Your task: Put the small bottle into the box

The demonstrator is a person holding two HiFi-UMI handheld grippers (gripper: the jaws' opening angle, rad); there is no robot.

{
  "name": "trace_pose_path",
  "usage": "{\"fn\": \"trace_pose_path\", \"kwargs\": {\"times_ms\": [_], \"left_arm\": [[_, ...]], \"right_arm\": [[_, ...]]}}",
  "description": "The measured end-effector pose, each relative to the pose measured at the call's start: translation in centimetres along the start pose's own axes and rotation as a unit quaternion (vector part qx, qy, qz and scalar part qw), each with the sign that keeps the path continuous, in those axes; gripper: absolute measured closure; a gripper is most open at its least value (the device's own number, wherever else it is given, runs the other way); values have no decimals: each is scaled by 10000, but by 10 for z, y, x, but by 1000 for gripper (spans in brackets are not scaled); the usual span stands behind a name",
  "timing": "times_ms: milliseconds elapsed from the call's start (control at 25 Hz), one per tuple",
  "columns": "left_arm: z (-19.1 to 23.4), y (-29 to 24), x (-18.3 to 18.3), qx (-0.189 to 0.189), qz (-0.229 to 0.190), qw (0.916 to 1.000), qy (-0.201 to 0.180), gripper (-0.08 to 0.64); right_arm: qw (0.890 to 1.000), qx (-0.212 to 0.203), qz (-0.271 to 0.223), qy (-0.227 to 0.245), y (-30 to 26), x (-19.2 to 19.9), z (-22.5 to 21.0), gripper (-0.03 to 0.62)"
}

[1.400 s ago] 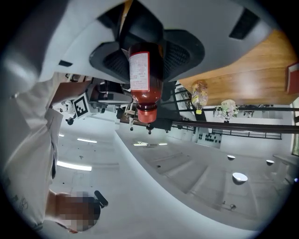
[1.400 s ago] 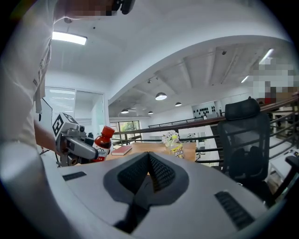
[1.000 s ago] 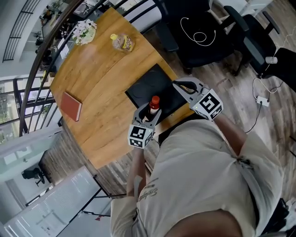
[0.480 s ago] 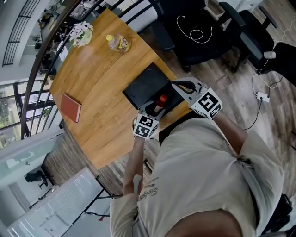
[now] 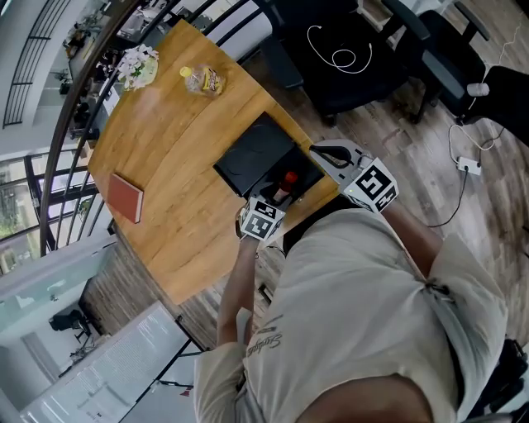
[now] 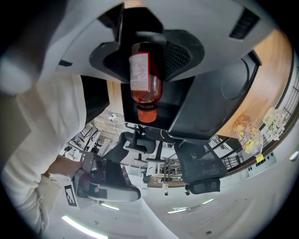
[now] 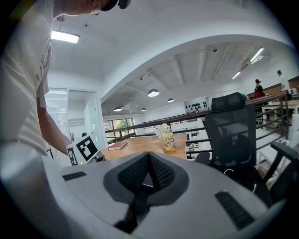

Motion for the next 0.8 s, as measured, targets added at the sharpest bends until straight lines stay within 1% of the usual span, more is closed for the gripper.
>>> {"fn": "trace_pose_path", "kwargs": {"times_ms": [120,320,800], "left_arm": [[3,-5,-3,10,264,9996,-126,336],[5,-15,-2,150,551,9984,-24,336],[11,-31,4,296,891,9954,-187,336]], "right_arm": [[10000,3,8,5,2,1,-1,598],[10000,27,54,-22,1,2,-5,598],[9996,-55,278,-42,-11,5,-9,598]]}}
Point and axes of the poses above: the fingertips, and each gripper's own axes: y backward along the fingers, z to its left, x out of its underside, the point moved 10 cm from there along y, backward along the fingers, and after that the axes turned 11 degrees about -y, right-handed, at the moved point
